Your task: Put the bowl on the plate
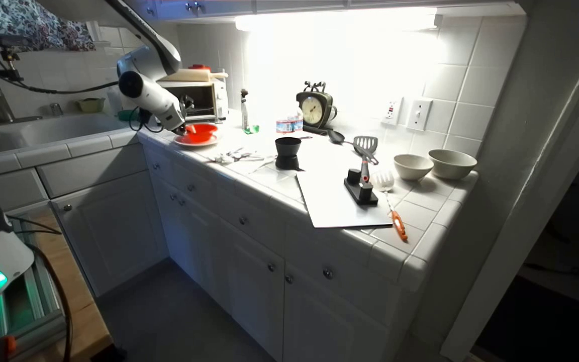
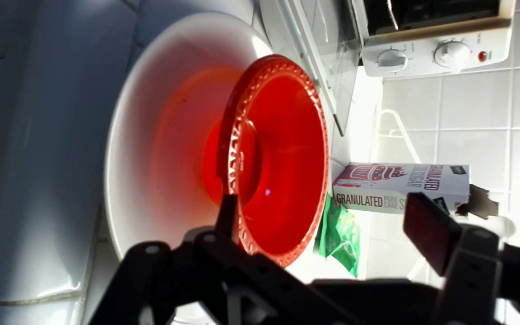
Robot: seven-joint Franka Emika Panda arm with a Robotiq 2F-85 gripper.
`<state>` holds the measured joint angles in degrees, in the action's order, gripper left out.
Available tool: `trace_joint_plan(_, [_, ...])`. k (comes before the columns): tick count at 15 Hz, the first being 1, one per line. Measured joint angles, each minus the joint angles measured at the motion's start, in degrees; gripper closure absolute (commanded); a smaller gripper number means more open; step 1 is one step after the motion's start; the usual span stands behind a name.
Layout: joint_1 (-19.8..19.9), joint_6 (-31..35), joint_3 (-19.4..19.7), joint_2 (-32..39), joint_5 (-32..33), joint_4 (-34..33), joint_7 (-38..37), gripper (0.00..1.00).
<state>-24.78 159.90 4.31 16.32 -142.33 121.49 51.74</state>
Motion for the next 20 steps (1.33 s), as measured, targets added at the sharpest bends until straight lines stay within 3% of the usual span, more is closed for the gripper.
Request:
trace_joint_plan(9, [0.6, 0.7, 0.3, -5.3, 1.5, 1.6, 0.0, 0.0])
trace_joint_plan(11, [0.6, 0.9, 0.1, -6.3, 7.4, 2.4, -0.7, 0.0])
trace_joint_plan(16, [4.9, 2.4, -6.5, -7.7, 30.3, 5.3, -6.7, 0.0])
trace_joint_plan(20, [6.8, 2.4, -8.6, -8.1, 48.5, 6.5, -12.5, 0.0])
